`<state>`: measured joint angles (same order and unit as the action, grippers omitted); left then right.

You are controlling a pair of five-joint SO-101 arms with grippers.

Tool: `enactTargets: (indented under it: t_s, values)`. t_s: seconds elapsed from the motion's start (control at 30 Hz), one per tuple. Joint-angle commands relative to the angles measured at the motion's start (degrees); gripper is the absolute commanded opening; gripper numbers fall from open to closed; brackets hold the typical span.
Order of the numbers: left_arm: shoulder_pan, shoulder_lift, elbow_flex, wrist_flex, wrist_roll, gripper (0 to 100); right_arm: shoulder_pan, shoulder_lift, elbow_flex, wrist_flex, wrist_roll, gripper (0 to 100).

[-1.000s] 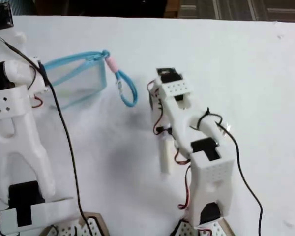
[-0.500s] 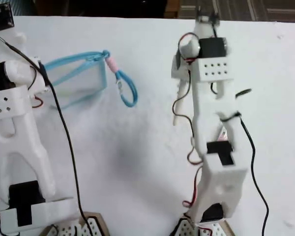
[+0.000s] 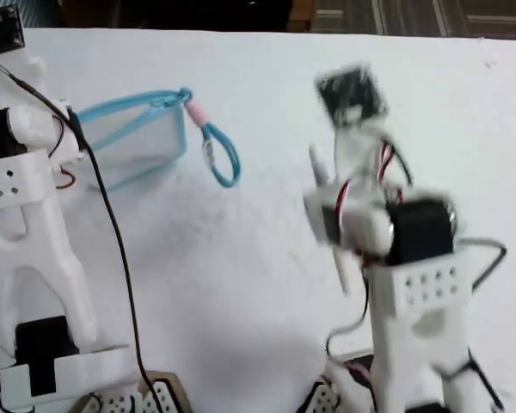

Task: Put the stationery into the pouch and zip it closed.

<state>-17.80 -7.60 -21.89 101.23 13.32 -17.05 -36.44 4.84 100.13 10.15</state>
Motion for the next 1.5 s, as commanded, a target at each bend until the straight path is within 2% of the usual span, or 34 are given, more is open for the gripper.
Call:
enactTargets:
  t_s: [0.0,0.1,0.23,0.33,0.53,0.63,0.7,0.83,1.17,1.47]
  values:
    - [0.40,-0.84,-2.11,-0.53,-0.26,2,-0.22,-7.43,11.34,-3.91,1.41,1.7]
    - [0.40,-0.84,-2.11,-0.53,-0.26,2,-0.31,-10.33,18.20,-15.60,-0.97,1.7]
    - [0.40,-0.84,-2.11,-0.53,-0.26,2,-0.31,-15.69,25.32,-35.82,-15.56,1.7]
    - [0.40,-0.84,-2.11,-0.53,-0.26,2,-3.12,-20.70,29.01,-50.15,-21.01,1.7]
    - [0.40,-0.84,-2.11,-0.53,-0.26,2,-15.16,-27.47,34.02,-78.11,-20.75,1.7]
    - [0.40,-0.84,-2.11,-0.44,-0.26,2,-22.02,-25.54,34.46,-88.75,-14.42,1.7]
    - [0.40,-0.84,-2.11,-0.44,-0.26,2,-25.80,-22.02,34.29,-92.70,-11.25,1.7]
    - [0.40,-0.84,-2.11,-0.44,-0.26,2,-28.97,-12.88,30.42,-98.15,-10.99,1.7]
    - [0.31,-0.84,-2.11,-0.44,-0.26,2,-28.88,8.04,11.87,-100.70,-10.64,1.7]
    - [0.13,-0.84,-2.11,-0.44,-0.26,2,-25.45,18.42,16.00,-100.97,-10.55,1.7]
